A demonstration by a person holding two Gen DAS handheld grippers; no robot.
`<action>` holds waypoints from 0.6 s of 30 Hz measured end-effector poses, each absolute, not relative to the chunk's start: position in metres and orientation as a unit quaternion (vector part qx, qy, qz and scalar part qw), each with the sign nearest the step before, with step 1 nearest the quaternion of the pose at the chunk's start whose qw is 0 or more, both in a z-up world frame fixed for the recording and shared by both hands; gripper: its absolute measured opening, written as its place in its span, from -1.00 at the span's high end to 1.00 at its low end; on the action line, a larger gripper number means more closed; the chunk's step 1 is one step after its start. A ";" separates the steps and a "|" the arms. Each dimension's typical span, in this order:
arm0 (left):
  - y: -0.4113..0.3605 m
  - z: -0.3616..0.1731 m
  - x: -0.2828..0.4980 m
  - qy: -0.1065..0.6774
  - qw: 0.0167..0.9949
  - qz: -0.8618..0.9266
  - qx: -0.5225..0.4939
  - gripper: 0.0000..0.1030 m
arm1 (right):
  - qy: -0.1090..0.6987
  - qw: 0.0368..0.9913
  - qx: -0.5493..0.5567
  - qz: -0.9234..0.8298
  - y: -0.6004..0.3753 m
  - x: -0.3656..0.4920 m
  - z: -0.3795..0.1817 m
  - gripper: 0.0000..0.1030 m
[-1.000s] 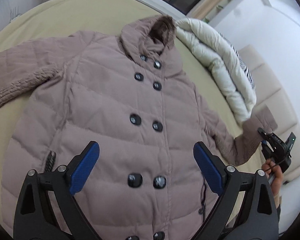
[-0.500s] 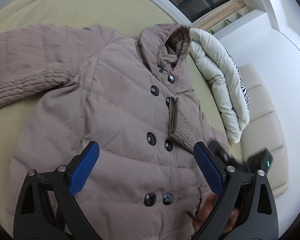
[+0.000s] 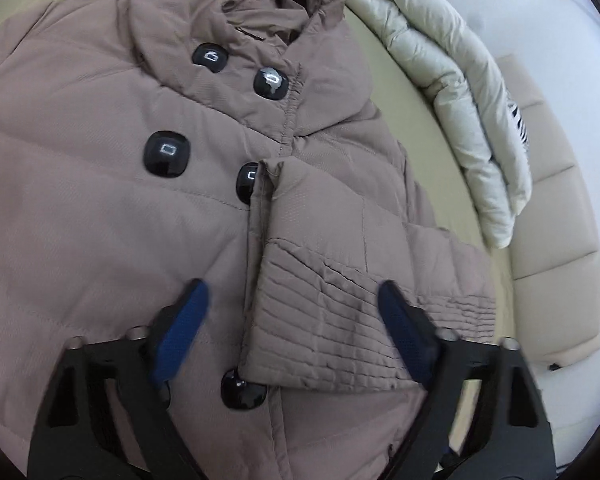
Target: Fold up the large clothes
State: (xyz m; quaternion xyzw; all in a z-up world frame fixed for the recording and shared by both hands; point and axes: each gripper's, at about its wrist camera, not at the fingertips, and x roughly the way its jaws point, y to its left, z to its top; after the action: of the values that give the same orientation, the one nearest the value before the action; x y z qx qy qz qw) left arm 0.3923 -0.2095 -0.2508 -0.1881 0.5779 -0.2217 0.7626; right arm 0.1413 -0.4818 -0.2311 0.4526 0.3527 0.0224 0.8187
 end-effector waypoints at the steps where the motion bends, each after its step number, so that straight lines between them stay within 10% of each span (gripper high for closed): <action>1: -0.215 -0.255 0.395 0.586 0.755 -0.230 -0.183 0.35 | 0.352 0.819 0.453 0.024 -0.483 0.143 -0.231 -0.86; 6: -0.214 -0.248 0.393 0.575 0.754 -0.258 -0.187 0.67 | 0.340 0.816 0.468 0.026 -0.486 0.151 -0.227 -0.86; 18: -0.029 -0.203 0.412 0.468 0.834 -0.115 -0.268 0.70 | 0.292 0.742 0.601 0.058 -0.491 0.204 -0.232 -0.91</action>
State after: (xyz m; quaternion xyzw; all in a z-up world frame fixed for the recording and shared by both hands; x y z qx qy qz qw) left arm 0.4119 -0.0287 -0.2026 -0.2680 0.4676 -0.1147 0.8345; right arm 0.2045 -0.4914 -0.2322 0.6009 0.2916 0.0581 0.7420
